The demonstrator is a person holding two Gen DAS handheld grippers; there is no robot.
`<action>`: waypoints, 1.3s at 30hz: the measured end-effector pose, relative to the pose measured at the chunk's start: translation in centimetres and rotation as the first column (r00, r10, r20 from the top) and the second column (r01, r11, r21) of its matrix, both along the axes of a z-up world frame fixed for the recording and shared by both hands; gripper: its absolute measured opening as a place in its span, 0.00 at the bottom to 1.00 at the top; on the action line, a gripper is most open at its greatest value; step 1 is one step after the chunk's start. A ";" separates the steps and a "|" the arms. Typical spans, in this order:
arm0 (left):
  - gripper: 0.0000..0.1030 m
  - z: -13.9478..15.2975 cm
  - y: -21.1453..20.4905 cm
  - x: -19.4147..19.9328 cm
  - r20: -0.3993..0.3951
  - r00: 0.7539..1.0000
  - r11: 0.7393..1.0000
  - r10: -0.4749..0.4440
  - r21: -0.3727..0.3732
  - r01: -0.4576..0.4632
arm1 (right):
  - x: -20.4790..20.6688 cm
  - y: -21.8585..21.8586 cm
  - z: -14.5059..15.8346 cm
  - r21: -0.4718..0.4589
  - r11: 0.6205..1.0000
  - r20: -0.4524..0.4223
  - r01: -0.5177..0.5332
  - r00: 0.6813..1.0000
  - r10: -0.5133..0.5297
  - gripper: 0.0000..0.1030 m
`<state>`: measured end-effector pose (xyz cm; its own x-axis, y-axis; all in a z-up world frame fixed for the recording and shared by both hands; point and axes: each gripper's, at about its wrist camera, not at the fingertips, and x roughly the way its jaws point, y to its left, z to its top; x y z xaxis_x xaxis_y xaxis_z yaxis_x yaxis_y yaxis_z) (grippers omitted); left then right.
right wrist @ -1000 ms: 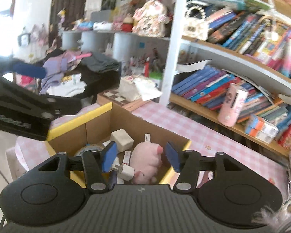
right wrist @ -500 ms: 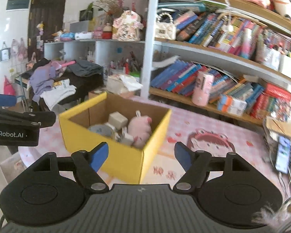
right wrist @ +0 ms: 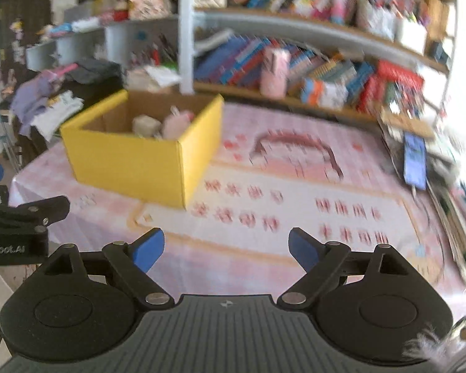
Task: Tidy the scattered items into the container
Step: 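Lift both open tools out of the box and back away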
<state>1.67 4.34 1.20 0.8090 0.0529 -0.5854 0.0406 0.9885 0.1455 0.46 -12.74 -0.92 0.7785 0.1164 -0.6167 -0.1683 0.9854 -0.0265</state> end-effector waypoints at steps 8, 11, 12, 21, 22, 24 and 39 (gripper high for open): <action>1.00 -1.7 -1.7 -0.5 -0.097 0.994 0.999 -0.043 -0.003 0.043 | -0.6 -2.1 -1.8 0.023 0.996 -0.117 0.089 0.989 -0.086 0.91; 1.00 -1.9 -2.2 -0.4 -0.114 0.992 0.999 -0.048 -0.002 0.048 | -0.9 -2.4 -2.2 0.013 0.995 -0.138 0.098 0.986 -0.095 0.92; 1.00 -2.0 -2.3 -0.5 -0.118 0.992 0.999 -0.053 -0.003 0.053 | -1.0 -2.5 -2.2 0.013 0.995 -0.138 0.100 0.986 -0.098 0.93; 1.00 -2.6 -2.6 -0.1 -0.167 0.984 0.997 -0.066 -0.046 0.059 | -1.1 -3.1 -2.1 0.007 0.994 -0.136 0.113 0.984 -0.111 0.95; 1.00 -2.6 -2.6 -0.1 -0.170 0.983 0.997 -0.066 -0.048 0.058 | -1.1 -3.1 -2.0 0.007 0.993 -0.136 0.114 0.984 -0.113 0.95; 1.00 -2.7 -2.7 -0.1 -0.175 0.983 0.997 -0.064 -0.051 0.055 | -1.0 -3.2 -2.0 0.006 0.993 -0.135 0.115 0.984 -0.113 0.95; 1.00 -2.7 -3.1 0.2 -0.183 0.980 0.996 -0.082 -0.060 0.072 | -0.6 -3.1 -1.9 0.005 0.993 -0.143 0.114 0.983 -0.112 0.96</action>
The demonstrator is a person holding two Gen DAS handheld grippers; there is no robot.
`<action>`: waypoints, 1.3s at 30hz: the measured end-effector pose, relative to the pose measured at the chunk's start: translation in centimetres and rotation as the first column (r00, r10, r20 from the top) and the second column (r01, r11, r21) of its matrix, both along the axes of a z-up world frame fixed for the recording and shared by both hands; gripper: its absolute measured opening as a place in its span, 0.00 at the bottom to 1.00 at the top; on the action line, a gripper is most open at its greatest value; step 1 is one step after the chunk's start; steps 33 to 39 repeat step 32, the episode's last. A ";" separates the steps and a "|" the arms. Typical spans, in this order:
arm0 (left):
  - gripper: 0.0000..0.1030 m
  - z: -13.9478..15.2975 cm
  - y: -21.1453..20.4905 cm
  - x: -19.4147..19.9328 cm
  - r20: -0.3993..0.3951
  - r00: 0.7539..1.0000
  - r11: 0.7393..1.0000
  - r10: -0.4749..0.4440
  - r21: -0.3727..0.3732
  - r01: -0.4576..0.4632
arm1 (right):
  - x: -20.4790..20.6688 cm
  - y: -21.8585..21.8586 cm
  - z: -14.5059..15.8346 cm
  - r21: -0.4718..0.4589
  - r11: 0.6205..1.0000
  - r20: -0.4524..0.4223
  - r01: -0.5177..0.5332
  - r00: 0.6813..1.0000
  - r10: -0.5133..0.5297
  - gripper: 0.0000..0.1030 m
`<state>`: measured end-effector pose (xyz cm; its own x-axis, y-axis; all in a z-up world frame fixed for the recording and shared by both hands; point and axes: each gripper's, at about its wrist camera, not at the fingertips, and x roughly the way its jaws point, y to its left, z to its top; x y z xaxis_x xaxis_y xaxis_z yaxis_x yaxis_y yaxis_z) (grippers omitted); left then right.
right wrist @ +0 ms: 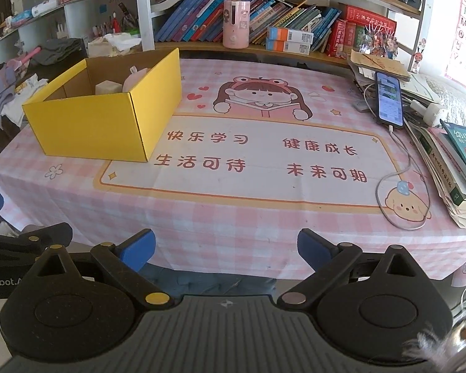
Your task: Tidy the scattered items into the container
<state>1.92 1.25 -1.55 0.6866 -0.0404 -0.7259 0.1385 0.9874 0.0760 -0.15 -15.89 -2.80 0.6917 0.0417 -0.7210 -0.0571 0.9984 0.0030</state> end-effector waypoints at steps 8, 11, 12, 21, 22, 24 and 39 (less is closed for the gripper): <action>1.00 0.0 0.1 0.1 -0.004 1.000 1.000 -0.002 -0.002 0.002 | 0.2 0.2 -0.1 -0.003 1.000 -0.002 -0.001 1.000 0.001 0.96; 1.00 -0.1 0.1 0.1 -0.004 1.000 1.000 -0.002 -0.003 0.002 | 0.2 0.2 -0.1 -0.002 1.000 -0.003 -0.001 1.000 0.001 0.96; 1.00 -0.1 0.1 0.1 -0.004 1.000 1.000 -0.002 -0.004 0.002 | 0.2 0.2 -0.1 -0.002 1.000 -0.003 0.000 1.000 0.000 0.96; 1.00 -0.2 0.2 0.1 -0.006 1.000 1.000 -0.001 -0.004 0.001 | 0.3 0.2 -0.1 -0.003 1.000 -0.003 0.000 1.000 0.000 0.96; 1.00 -0.2 0.2 0.1 -0.006 1.000 1.000 -0.001 -0.006 0.001 | 0.3 0.2 -0.1 -0.003 1.000 -0.003 0.000 1.000 0.000 0.96; 1.00 -0.2 0.2 0.1 -0.005 1.000 1.000 -0.001 -0.012 0.001 | 0.3 0.2 -0.1 -0.002 1.000 -0.003 0.000 1.000 0.000 0.96; 1.00 -0.2 0.1 0.4 0.005 1.000 1.000 0.002 -0.026 -0.002 | 0.6 0.2 -0.3 -0.005 1.000 -0.009 -0.004 1.000 0.004 0.96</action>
